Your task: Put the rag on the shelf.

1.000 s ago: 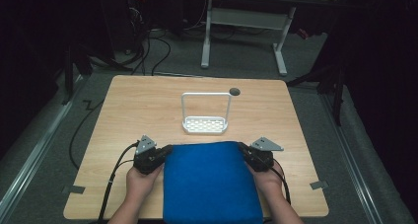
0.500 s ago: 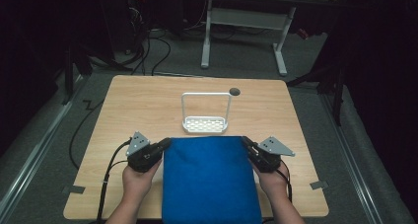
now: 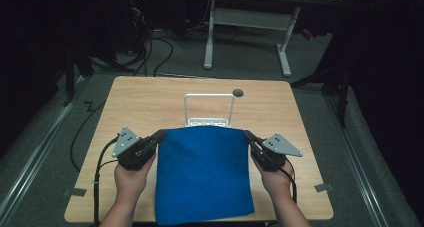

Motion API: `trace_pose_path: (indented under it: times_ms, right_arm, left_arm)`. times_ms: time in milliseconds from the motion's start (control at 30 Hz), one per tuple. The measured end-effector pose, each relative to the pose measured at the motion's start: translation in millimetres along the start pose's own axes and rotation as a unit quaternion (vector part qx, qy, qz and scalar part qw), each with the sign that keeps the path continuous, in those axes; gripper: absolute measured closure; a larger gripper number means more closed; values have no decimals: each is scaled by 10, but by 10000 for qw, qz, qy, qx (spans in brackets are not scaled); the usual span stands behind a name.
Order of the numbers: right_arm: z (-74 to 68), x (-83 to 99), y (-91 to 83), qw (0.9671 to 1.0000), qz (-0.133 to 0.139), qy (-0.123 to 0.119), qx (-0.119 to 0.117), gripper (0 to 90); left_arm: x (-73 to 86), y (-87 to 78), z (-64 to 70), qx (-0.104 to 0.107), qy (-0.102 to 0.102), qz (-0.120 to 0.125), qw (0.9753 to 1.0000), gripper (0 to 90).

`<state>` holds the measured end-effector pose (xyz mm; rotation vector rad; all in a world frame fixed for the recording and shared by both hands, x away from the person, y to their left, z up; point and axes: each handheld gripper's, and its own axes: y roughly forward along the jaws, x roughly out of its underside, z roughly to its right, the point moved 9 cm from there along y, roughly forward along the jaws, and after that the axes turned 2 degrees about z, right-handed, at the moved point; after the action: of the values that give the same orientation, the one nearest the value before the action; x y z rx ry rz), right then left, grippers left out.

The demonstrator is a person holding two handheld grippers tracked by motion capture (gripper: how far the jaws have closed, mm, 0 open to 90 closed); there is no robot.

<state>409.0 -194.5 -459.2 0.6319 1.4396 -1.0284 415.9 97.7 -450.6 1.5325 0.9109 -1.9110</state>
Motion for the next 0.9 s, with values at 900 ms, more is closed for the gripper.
trace_pose_path:
  times_ms: [900]
  right_arm:
    - [181, -932, 12, 9960, 878, 60, 134, 884]
  left_arm:
    - [-835, 115, -128, -148, 351, 588, 9975, 880]
